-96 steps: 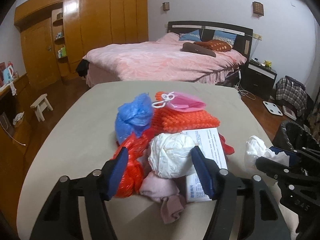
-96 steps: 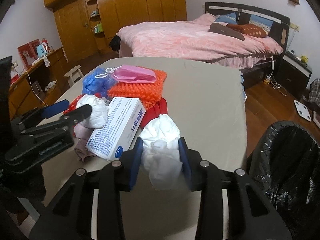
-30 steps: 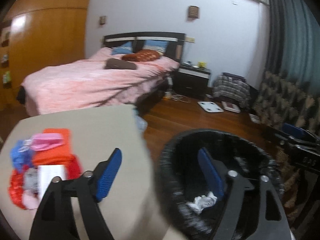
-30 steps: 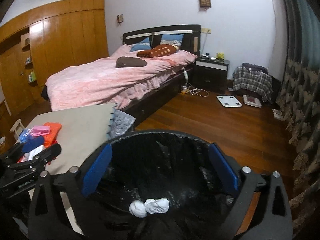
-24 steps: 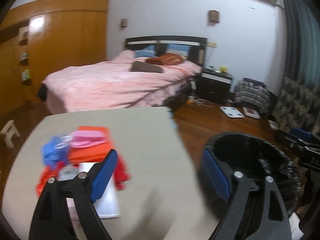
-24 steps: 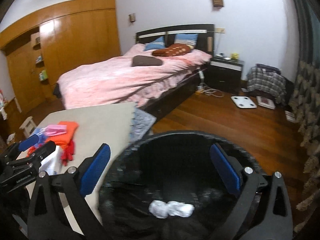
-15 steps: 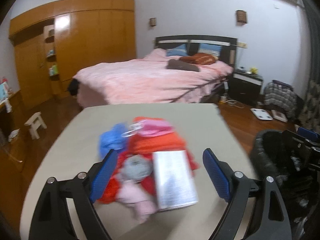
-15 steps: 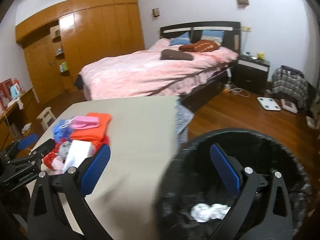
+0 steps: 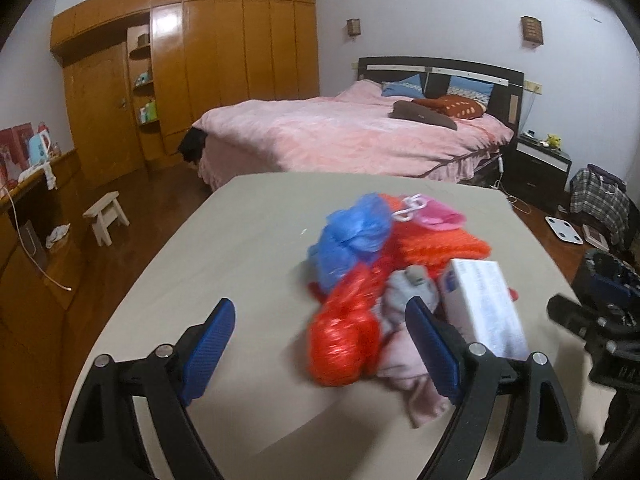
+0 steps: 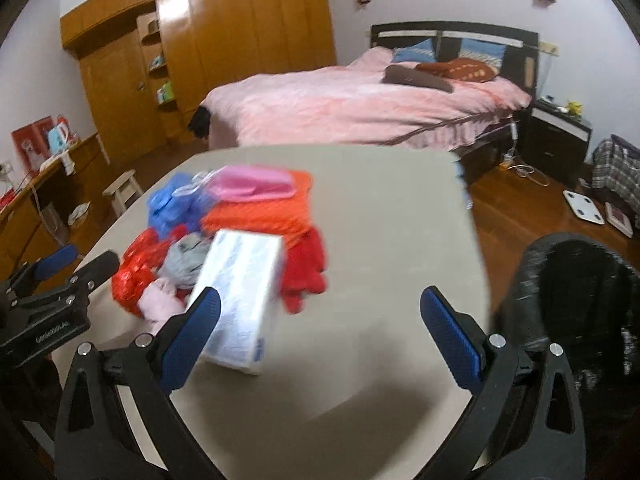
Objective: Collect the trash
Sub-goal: 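Grasp the white medicine box with the right gripper while the left grasps the red bag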
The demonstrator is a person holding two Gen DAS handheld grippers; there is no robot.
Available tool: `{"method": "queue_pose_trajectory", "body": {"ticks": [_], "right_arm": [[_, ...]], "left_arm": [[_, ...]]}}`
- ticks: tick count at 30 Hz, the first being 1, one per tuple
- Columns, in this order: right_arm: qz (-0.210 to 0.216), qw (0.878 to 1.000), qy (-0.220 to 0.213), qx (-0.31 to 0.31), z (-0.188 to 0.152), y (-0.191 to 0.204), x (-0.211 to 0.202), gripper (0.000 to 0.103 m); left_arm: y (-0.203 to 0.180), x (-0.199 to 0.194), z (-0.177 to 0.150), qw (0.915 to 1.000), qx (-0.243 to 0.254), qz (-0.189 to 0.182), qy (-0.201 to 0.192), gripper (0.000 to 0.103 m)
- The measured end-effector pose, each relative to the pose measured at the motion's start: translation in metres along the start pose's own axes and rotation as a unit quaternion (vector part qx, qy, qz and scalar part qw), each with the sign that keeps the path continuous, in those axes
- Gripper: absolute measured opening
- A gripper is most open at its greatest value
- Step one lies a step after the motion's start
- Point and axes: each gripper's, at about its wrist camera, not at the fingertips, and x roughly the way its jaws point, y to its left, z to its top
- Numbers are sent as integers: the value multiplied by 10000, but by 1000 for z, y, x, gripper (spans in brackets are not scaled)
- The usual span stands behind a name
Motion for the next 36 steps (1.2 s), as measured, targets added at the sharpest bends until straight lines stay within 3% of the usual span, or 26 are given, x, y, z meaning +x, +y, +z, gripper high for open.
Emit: {"method": "queue_pose_trajectory", "body": {"ticks": [11, 18, 23, 29, 30, 33, 36], "right_arm": [[192, 9985, 407, -301, -15, 40, 26, 97], [-16, 9961, 778, -405, -18, 44, 40, 97], [-350, 9954, 732, -507, -18, 32, 33, 97], [-90, 9967, 710, -378, -16, 30, 38, 97], [-51, 9968, 716, -345, -16, 31, 40, 95], [78, 9964, 784, -311, -14, 34, 46, 71], [259, 9953, 916, -201, -12, 33, 50, 54]], "left_arm": [[29, 8, -8, 9998, -145, 8, 120, 85], [32, 11, -10, 9997, -215, -22, 144, 85], [33, 11, -10, 9997, -215, -56, 142, 85], [28, 11, -11, 9996, -187, -107, 173, 85], [27, 11, -11, 9996, -188, -113, 183, 85], [23, 12, -11, 9995, -177, -158, 219, 84], [18, 15, -11, 9993, -158, -223, 263, 82]]}}
